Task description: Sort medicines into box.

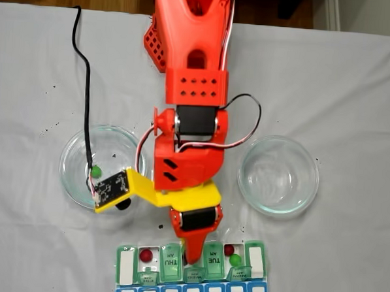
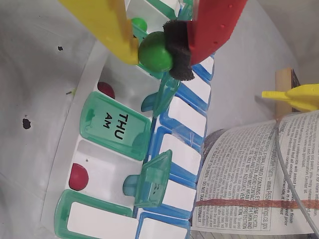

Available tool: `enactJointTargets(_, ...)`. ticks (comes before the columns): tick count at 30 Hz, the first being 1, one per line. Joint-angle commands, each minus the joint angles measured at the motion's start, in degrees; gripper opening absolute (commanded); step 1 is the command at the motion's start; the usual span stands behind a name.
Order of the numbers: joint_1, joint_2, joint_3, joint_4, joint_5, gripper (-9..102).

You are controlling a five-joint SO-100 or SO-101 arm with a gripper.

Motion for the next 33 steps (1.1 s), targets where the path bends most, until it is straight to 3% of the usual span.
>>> enactJointTargets(1, -1.1, -0.4, -1.5, -3.5, -0.9, 0)
enactJointTargets(18, -1.1, 0.6, -0.2, -4.0, -0.5, 0)
enactJointTargets(33, -1.6, -4.5, 0.4, -10.8, -1.2, 0)
